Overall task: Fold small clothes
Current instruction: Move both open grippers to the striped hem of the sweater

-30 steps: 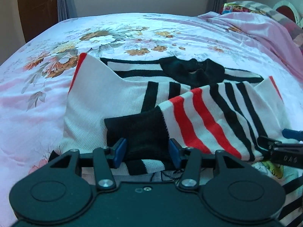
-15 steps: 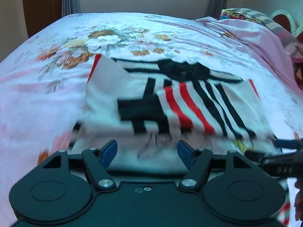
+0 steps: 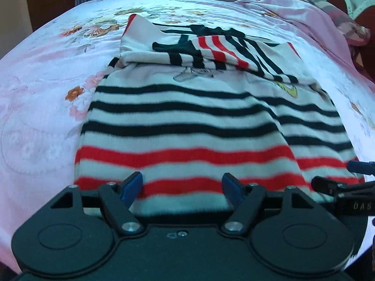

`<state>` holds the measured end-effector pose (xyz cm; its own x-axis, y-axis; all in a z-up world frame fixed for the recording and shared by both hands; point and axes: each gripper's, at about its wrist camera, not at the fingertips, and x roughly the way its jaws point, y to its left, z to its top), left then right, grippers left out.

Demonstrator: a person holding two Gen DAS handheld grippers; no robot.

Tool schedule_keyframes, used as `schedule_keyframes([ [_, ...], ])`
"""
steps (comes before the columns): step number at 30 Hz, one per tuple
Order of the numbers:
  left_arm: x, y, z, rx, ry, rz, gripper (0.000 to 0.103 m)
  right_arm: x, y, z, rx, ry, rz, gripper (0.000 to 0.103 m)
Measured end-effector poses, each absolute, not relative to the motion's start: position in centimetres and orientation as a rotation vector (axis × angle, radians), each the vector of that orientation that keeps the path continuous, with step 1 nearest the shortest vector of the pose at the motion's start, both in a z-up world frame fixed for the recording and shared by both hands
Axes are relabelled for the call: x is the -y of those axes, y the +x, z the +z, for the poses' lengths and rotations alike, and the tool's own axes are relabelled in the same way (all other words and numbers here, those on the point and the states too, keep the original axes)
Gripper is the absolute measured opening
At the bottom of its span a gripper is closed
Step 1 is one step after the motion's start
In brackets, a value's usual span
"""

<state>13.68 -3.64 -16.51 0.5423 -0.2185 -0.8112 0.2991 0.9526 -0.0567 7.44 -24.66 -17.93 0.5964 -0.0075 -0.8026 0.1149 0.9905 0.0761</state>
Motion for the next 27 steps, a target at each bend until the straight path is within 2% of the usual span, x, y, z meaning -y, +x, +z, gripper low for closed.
schedule_keyframes([
  [3, 3.3, 12.6, -16.8, -0.941, 0.082, -0.3, 0.073, 24.8, 5.9, -18.8, -0.896, 0.121, -0.053, 0.103],
  [6, 2.6, 11.8, -16.1, -0.945, 0.052, -0.29, 0.07, 24.8, 5.6, -17.5, -0.931, 0.14, -0.071, 0.103],
  [15, -1.2, 10.5, -14.9, -0.921, -0.042, -0.213, 0.065, 24.8, 2.4, -16.5, -0.875, 0.163, -0.098, 0.103],
  [18, -1.8, 10.7, -15.0, -0.933, -0.047, -0.197, 0.058, 25.6, 2.2, -16.6, -0.889, 0.182, -0.113, 0.103],
  [27, -4.0, 10.2, -14.6, -0.922, -0.072, -0.139, 0.06, 27.7, 0.4, -17.4, -0.919, 0.232, -0.121, 0.103],
])
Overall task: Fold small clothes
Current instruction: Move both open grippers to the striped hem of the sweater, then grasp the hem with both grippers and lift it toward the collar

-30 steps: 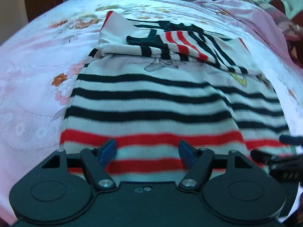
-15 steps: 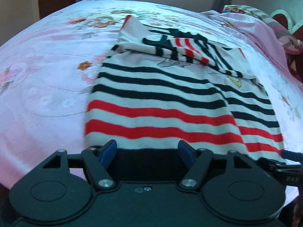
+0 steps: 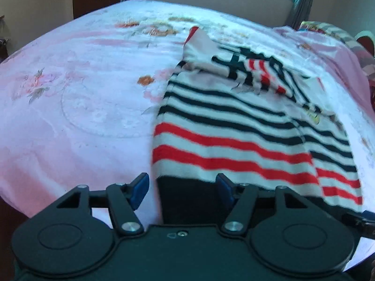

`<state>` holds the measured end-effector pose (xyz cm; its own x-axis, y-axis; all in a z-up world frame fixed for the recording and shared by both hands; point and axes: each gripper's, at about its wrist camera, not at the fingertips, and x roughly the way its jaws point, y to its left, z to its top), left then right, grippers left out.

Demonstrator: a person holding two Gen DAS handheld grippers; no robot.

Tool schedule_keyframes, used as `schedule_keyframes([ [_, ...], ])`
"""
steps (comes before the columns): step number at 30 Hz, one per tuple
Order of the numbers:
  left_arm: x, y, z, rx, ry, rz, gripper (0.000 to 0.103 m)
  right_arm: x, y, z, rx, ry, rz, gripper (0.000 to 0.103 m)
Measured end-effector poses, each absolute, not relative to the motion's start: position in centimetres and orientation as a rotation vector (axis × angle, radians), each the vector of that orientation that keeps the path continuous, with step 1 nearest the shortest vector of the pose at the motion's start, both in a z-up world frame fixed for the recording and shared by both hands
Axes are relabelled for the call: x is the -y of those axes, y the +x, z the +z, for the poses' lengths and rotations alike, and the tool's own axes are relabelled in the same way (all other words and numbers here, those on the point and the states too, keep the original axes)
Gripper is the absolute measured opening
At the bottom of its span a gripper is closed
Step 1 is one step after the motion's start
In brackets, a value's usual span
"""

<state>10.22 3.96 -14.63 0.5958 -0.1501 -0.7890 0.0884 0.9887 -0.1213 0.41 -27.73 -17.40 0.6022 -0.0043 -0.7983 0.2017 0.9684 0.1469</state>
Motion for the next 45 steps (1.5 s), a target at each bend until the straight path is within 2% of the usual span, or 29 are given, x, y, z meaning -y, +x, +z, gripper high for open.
schedule_keyframes([
  [4, -4.7, 10.1, -16.0, -0.957, -0.115, -0.16, 0.058, 27.7, 0.1, -17.4, -0.917, 0.254, -0.107, 0.103],
  [6, -4.7, 9.8, -16.1, -0.953, -0.124, -0.175, 0.051, 27.5, 0.0, -17.3, -0.921, 0.257, -0.098, 0.102],
  [8, -4.8, 9.5, -16.1, -0.957, -0.139, -0.197, 0.034, 27.2, -0.3, -17.1, -0.917, 0.263, -0.086, 0.087],
  [10, -4.9, 9.2, -16.2, -0.963, -0.155, -0.212, 0.026, 27.0, -0.7, -16.9, -0.909, 0.261, -0.078, 0.079],
  [12, -4.9, 9.1, -16.2, -0.963, -0.161, -0.224, 0.018, 27.0, -0.7, -16.8, -0.914, 0.275, -0.07, 0.078],
  [13, -4.8, 9.1, -16.2, -0.964, -0.173, -0.232, 0.013, 27.0, -0.8, -16.7, -0.914, 0.281, -0.068, 0.074],
  [14, -4.8, 9.0, -16.2, -0.964, -0.183, -0.239, 0.011, 27.1, -1.0, -16.6, -0.915, 0.288, -0.064, 0.065],
  [16, -4.7, 8.7, -16.2, -0.963, -0.187, -0.256, 0.01, 27.3, -1.1, -16.5, -0.921, 0.317, -0.048, 0.053],
  [21, -4.1, 8.9, -16.8, -0.979, -0.16, -0.264, 0.015, 28.0, -1.3, -16.6, -0.922, 0.357, -0.023, 0.035],
  [23, -4.0, 9.0, -16.7, -0.982, -0.16, -0.268, 0.015, 28.6, -1.4, -16.6, -0.92, 0.388, -0.015, 0.022],
  [29, -4.1, 9.3, -16.4, -0.981, -0.155, -0.289, 0.007, 29.6, -1.3, -16.7, -0.932, 0.438, 0.002, 0.018],
  [30, -4.0, 9.4, -16.2, -0.978, -0.151, -0.294, 0.006, 29.5, -1.2, -16.6, -0.931, 0.431, 0.006, 0.016],
  [31, -3.8, 9.4, -15.9, -0.967, -0.149, -0.3, 0.006, 29.4, -1.1, -16.2, -0.919, 0.427, 0.011, 0.004],
  [39, -1.1, 13.8, -10.8, -0.833, -0.172, -0.366, 0.006, 29.7, 3.1, -13.0, -0.787, 0.491, 0.057, 0.005],
  [45, 0.7, 22.3, -9.8, -0.85, -0.244, -0.306, 0.007, 32.7, 10.6, -11.1, -0.735, 0.532, 0.018, 0.005],
])
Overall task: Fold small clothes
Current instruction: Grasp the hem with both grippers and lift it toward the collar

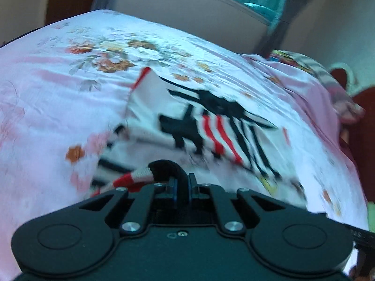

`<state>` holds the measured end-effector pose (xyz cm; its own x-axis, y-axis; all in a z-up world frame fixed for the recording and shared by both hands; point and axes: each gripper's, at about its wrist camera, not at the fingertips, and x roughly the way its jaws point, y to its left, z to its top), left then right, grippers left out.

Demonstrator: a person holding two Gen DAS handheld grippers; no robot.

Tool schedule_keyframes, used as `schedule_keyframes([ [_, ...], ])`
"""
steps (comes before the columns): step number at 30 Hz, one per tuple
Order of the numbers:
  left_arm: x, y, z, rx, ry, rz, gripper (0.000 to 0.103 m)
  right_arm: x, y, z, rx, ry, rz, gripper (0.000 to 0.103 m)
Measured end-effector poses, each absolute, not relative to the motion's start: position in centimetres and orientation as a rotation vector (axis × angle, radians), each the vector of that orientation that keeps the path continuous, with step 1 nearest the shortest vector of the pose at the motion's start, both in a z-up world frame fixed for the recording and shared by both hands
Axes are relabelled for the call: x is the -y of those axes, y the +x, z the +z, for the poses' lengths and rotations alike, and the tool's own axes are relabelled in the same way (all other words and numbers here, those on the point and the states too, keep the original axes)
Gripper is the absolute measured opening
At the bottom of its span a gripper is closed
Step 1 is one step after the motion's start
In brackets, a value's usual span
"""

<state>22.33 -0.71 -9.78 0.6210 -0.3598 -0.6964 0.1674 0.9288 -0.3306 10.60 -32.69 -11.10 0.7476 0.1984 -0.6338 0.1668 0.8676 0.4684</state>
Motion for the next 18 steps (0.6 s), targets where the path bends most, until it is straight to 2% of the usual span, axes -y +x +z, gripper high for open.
schedule_keyframes([
  [1, 0.9, 23.8, -10.3, -0.878, -0.252, -0.298, 0.007, 33.4, 12.0, -11.3, -0.745, 0.548, 0.003, 0.005],
  [4, 1.5, 27.6, -12.1, -0.95, -0.239, -0.225, 0.019, 35.3, 16.5, -13.2, -0.837, 0.578, -0.022, 0.005],
  [7, 1.5, 28.8, -12.7, -0.976, -0.171, -0.224, 0.024, 36.2, 17.9, -14.0, -0.869, 0.544, -0.023, 0.014],
  [9, 1.1, 28.7, -12.2, -0.959, -0.132, -0.246, 0.034, 36.6, 18.0, -13.7, -0.864, 0.493, -0.002, 0.022],
  [11, 0.7, 28.5, -11.6, -0.924, -0.065, -0.246, 0.045, 36.8, 17.7, -13.4, -0.852, 0.431, 0.013, 0.05],
  [13, 0.1, 28.4, -11.4, -0.909, 0.003, -0.241, 0.046, 36.3, 17.4, -13.4, -0.856, 0.331, 0.008, 0.06],
  [18, -1.1, 27.7, -12.1, -0.897, 0.116, -0.263, 0.051, 35.1, 16.4, -14.0, -0.85, 0.209, 0.067, 0.06],
])
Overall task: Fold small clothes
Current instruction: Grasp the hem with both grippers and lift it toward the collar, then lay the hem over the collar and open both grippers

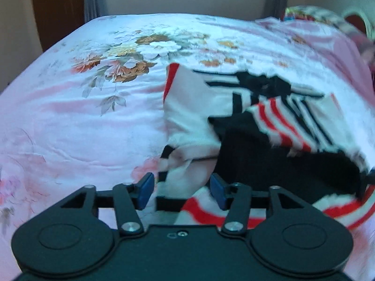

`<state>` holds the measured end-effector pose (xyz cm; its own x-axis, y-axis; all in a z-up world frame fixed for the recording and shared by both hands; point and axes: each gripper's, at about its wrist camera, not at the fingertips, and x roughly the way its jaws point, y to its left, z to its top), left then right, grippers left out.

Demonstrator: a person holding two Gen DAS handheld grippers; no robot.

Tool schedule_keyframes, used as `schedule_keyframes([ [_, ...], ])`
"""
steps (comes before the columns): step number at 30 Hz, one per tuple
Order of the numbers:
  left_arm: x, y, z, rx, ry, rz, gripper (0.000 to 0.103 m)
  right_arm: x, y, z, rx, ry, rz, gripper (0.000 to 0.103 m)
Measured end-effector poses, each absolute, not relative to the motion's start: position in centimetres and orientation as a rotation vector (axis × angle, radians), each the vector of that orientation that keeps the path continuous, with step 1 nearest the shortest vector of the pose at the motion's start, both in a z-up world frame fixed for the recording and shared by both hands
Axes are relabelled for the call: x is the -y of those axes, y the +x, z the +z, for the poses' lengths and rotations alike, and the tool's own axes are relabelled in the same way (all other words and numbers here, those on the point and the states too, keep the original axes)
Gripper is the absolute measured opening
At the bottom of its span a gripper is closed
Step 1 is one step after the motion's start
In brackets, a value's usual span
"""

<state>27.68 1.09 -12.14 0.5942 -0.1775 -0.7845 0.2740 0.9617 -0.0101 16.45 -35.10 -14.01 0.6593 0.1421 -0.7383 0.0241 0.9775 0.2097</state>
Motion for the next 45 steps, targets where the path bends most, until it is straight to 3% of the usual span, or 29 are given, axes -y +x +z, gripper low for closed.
schedule_keyframes([
  [4, -0.5, 28.6, -13.7, -0.929, 0.125, -0.318, 0.051, 34.7, 16.7, -15.0, -0.872, 0.203, 0.114, 0.06],
  [6, 0.4, 29.1, -14.7, -0.965, 0.137, -0.349, 0.047, 34.3, 16.8, -15.0, -0.879, 0.178, 0.143, 0.06],
  [8, 1.3, 29.0, -15.1, -0.98, 0.137, -0.404, 0.036, 34.1, 16.5, -14.7, -0.862, 0.155, 0.174, 0.06],
  [12, 3.1, 28.9, -15.6, -0.963, 0.197, -0.444, 0.034, 34.5, 15.8, -14.7, -0.866, 0.111, 0.213, 0.06],
  [17, 4.4, 30.0, -15.6, -0.96, 0.17, -0.43, 0.01, 31.8, 15.2, -14.7, -0.839, -0.128, 0.265, 0.06],
  [22, 4.6, 29.8, -15.0, -0.947, 0.113, -0.447, 0.008, 29.8, 14.4, -16.7, -0.759, -0.457, 0.199, 0.06],
  [26, 5.6, 29.4, -14.7, -0.928, 0.137, -0.47, 0.008, 30.0, 16.2, -17.2, -0.767, -0.366, 0.26, 0.059],
  [27, 5.8, 29.5, -14.8, -0.93, 0.142, -0.467, 0.008, 30.1, 16.8, -17.1, -0.777, -0.305, 0.299, 0.052],
  [28, 5.8, 29.5, -14.8, -0.93, 0.136, -0.461, 0.008, 30.4, 17.5, -17.0, -0.793, -0.232, 0.334, 0.012],
  [29, 5.7, 29.6, -14.8, -0.927, 0.123, -0.457, 0.008, 30.6, 18.1, -16.9, -0.812, -0.168, 0.336, 0.006],
  [35, 4.3, 29.2, -11.9, -0.822, 0.023, -0.437, 0.007, 33.8, 18.4, -14.2, -0.712, 0.145, 0.277, 0.006],
  [45, 4.3, 34.6, -6.3, -0.653, -0.098, -0.356, 0.007, 38.3, 25.5, -8.7, -0.568, 0.338, 0.179, 0.006],
])
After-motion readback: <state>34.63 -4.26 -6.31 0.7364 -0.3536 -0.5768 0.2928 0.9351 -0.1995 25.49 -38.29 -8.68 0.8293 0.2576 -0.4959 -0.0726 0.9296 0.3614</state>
